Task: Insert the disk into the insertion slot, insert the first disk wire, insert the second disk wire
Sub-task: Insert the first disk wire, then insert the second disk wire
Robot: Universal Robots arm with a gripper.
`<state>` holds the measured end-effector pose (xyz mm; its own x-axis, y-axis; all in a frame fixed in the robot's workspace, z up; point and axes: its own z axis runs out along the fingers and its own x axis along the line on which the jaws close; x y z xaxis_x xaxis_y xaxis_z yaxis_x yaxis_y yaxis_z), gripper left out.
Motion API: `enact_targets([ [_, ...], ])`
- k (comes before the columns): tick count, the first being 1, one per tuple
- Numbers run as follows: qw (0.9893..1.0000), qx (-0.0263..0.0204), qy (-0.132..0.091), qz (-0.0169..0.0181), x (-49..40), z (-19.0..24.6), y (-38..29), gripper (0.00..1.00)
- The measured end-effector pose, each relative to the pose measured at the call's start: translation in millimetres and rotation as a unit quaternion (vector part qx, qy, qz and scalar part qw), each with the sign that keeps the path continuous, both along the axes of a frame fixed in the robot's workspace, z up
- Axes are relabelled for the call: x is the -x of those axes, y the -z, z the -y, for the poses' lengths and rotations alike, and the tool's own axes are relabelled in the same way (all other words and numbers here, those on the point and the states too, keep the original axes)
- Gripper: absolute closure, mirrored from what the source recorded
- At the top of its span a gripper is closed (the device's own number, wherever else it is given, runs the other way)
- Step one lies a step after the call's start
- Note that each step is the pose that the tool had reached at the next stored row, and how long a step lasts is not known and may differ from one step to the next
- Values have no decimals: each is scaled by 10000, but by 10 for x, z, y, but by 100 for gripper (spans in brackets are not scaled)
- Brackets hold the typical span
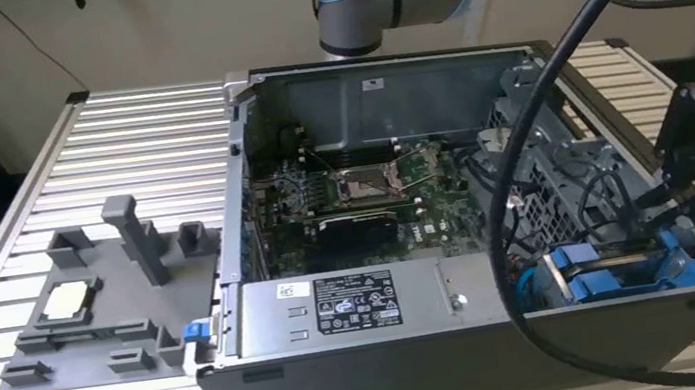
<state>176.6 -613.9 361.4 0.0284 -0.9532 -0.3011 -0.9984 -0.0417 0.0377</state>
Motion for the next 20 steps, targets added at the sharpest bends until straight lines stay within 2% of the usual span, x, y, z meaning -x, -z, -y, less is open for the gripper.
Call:
enact_targets([
  [4,10000,2,0,0,0,-2,-171,73],
  [8,10000,-7,0,0,0,-4,-185,73],
  [10,10000,-6,-1,1,27,-13,-185,73],
  [16,10000,-6,0,42,296,-47,-178,73],
  [20,10000,-6,0,60,480,-94,-173,73],
])
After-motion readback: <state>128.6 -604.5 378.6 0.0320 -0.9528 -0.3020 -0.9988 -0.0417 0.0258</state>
